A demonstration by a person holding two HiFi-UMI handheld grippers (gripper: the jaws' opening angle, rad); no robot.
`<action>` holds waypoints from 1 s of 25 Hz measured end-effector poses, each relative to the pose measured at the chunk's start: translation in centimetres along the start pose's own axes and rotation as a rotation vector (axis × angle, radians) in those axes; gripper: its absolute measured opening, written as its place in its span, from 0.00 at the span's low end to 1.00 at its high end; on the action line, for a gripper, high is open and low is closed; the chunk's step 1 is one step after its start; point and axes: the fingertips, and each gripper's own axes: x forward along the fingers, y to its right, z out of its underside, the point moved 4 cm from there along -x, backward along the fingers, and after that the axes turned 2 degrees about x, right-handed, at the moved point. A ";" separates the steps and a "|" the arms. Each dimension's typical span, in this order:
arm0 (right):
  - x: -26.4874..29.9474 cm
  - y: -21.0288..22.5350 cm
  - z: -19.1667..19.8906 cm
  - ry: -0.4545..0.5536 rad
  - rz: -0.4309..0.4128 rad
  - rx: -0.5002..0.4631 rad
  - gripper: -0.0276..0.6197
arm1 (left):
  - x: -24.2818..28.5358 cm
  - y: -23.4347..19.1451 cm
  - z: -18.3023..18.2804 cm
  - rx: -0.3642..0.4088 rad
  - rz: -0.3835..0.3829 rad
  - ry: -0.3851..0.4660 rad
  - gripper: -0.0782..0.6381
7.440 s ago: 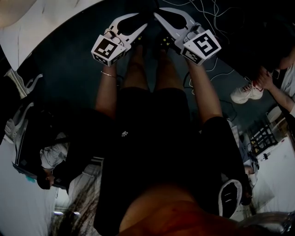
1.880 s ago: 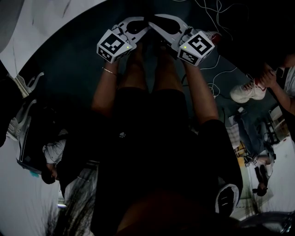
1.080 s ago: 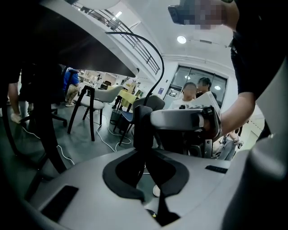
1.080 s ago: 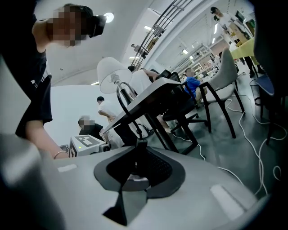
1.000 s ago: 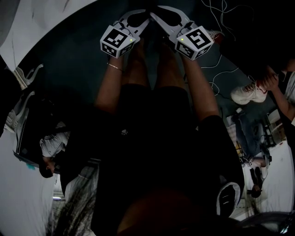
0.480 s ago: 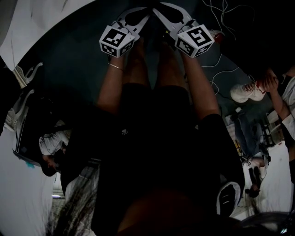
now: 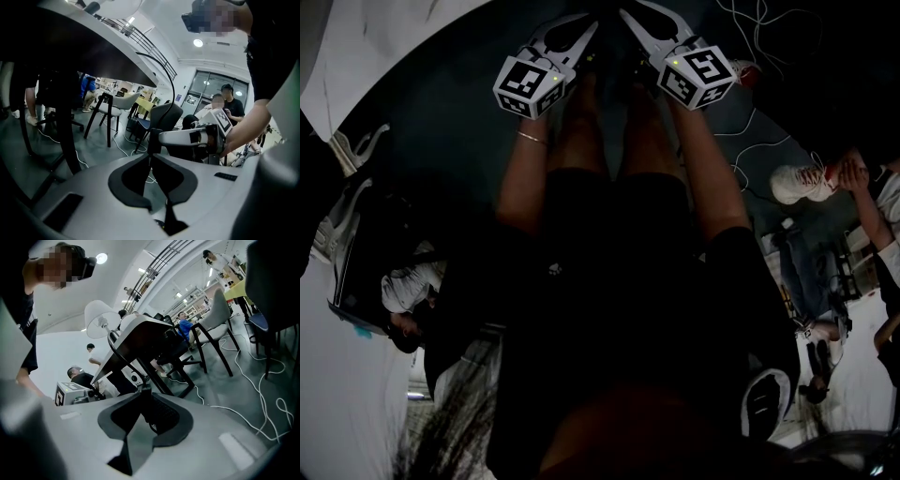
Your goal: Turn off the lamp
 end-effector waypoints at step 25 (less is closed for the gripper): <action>-1.9 -0.3 -1.3 0.104 -0.003 0.037 0.05 | -0.5 1.3 -2.2 0.035 -0.013 0.008 0.12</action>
